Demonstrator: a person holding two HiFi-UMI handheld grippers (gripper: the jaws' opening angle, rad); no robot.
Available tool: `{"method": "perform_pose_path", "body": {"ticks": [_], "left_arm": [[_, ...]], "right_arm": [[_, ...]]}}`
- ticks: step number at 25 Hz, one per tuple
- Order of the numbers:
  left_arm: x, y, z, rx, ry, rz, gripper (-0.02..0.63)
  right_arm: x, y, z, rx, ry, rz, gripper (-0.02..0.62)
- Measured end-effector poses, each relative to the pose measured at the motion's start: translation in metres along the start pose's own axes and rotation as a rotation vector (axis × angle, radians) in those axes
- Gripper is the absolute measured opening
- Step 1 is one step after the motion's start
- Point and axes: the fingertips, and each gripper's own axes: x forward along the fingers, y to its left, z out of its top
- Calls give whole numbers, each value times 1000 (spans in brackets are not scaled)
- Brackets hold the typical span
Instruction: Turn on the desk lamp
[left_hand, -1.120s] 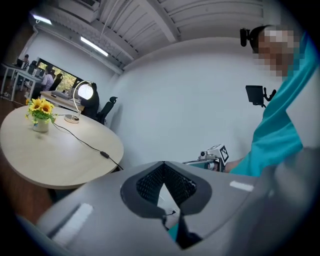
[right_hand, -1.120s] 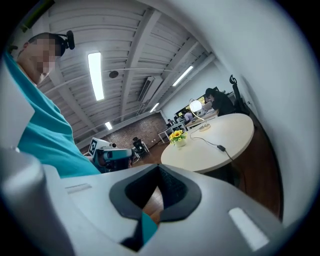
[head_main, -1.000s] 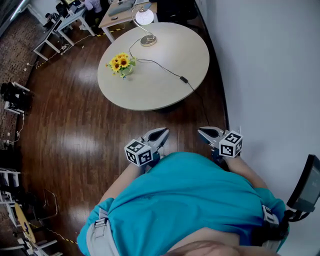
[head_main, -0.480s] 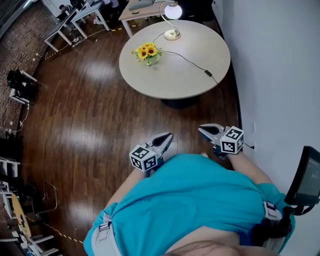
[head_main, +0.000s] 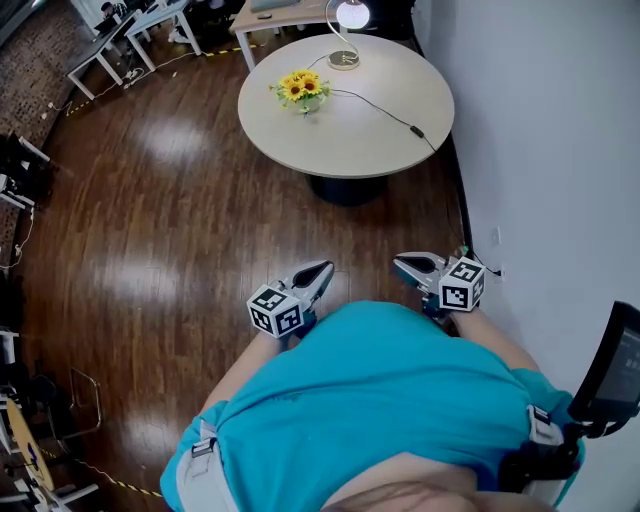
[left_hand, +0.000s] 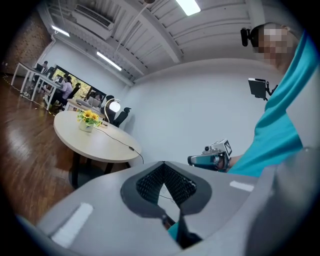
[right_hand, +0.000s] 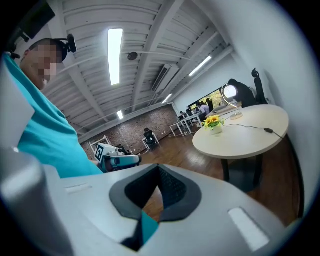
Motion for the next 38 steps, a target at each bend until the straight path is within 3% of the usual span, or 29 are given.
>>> {"method": "perform_pose_path", "body": {"ticks": [4,8,15,17,23,29,34,38], "left_arm": [[-9,-53,4,51,-4,-12,25],[26,-107,-11,50,2,5,25],[90,-261,-48,110,125,-43,26],[97,-286,-50,112,126,-39,26],[109,-286,-61,120,99,-20,25],[122,-289,-62,205,118,-49,25],[18,-257,-57,170,56,-32,25],[-25,-225,-45,112,11,-13,25]], "right_arm": [[-38,34,-3,-31,-23,0,2],[-108,35,-12,-44,-54,16,2],[-268,52,-42,-3,-96,-25,2],[-299,52,-51,17,-112,-39,2],[-313,44,-61,-11,-157,-19,2],[-311,38,-52,-28,-140,-13,2],[-230,110,-74,-32,-113,6,2],[-182,128,-64,-37,-110,14,2]]}}
